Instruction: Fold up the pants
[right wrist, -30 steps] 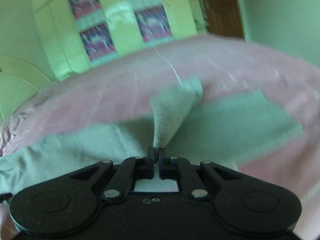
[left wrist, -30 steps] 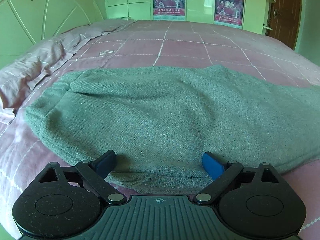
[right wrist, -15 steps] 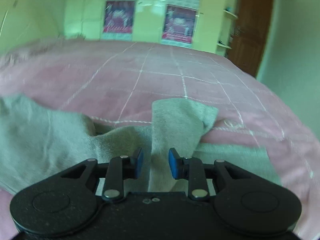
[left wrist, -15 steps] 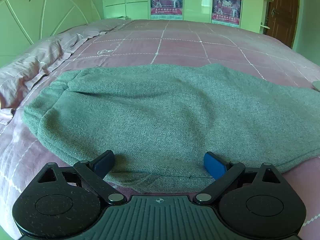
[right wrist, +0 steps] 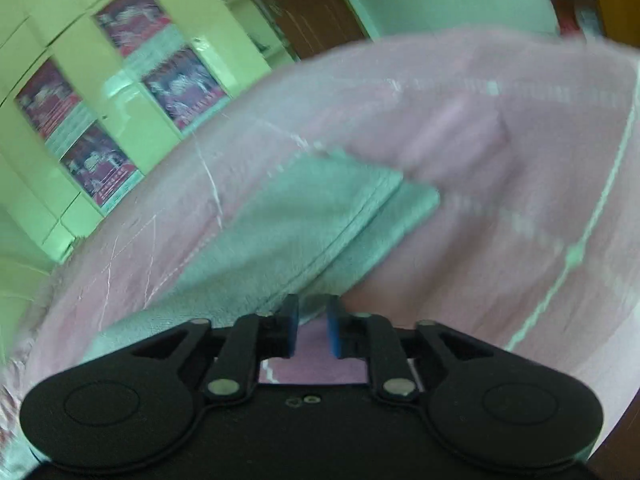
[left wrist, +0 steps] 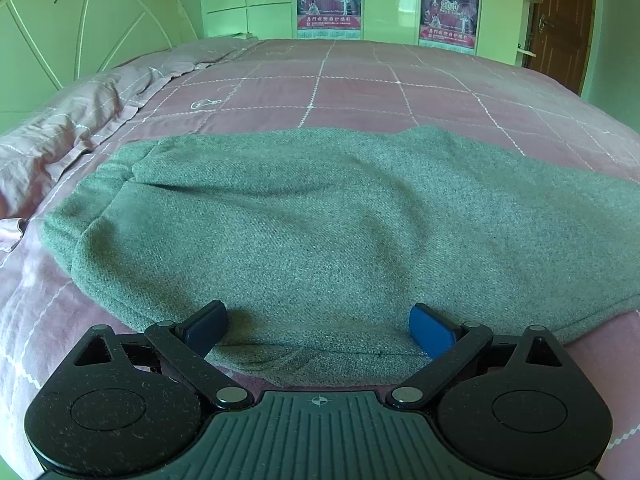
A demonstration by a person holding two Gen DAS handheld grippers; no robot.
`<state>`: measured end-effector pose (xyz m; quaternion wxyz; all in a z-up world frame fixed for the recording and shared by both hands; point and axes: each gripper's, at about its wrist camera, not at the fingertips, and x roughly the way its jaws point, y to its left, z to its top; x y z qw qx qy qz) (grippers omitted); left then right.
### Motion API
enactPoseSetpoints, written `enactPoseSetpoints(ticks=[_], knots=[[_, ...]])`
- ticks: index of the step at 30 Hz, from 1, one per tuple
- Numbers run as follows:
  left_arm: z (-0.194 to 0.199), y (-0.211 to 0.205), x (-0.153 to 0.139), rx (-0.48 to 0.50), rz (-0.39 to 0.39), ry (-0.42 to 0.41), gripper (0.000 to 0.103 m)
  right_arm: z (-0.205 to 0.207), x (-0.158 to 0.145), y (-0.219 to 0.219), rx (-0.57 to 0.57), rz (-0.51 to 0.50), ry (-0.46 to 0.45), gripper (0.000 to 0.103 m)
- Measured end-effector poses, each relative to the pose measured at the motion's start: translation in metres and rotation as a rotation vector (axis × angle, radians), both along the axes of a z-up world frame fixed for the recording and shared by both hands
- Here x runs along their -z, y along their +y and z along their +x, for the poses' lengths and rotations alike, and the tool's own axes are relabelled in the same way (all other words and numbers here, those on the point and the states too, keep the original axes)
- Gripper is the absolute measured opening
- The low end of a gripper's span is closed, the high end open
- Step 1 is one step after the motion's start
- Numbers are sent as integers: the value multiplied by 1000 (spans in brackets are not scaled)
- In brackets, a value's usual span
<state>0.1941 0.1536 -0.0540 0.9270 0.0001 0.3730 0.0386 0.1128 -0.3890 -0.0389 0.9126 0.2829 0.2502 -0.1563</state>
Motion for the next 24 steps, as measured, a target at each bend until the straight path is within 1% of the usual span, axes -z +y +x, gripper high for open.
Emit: enactPoseSetpoints(ticks=[1,2,3,4,6,9,11,12,13,15,16,17,18,19,20,21,22,24], knots=[[0,0,0,-1,0,0,97,-1,-7,2,-14,-51,-19,25],[0,0,0,-2,3,-1,97,0,-11,1,-16,-57,-36,31],[1,-1,0,-4,5,-1,97,1,-13,-2,-16,-38,-46,41],[1,-1,1,-6,7,-1,98,3,-12,-10,-8,2,-56,45],[1,-2,1,-7,9,-1,98,9,-8,-23,27,61,-46,44],[1,-2,0,-6,9,1,98,21,2,-44,52,198,-57,42],[1,-2,0,-5,12,2,98,32,11,-54,72,251,-21,37],[1,-2,0,-5,12,2,98,39,12,-58,67,280,-14,3],[1,-2,0,-5,12,2,98,48,8,-58,43,288,-8,0],[1,-2,0,-4,13,2,98,67,-19,-47,-56,239,-48,0],[2,-2,1,-5,14,3,98,73,-39,-40,-107,207,-90,0],[2,-2,1,-5,15,3,98,75,-67,-31,-142,166,-164,0],[2,-2,0,-5,16,3,98,73,-89,-27,-158,148,-239,0],[2,-3,0,-5,17,4,98,68,-108,-26,-168,149,-319,0],[2,-3,0,-5,17,4,98,62,-120,-27,-164,147,-362,0],[2,-3,0,-5,16,3,98,54,-125,-27,-151,134,-380,0],[1,-3,1,-6,11,0,99,46,-122,-29,-141,124,-381,0],[1,-2,1,-6,10,-1,99,34,-91,-39,-86,126,-322,0]])
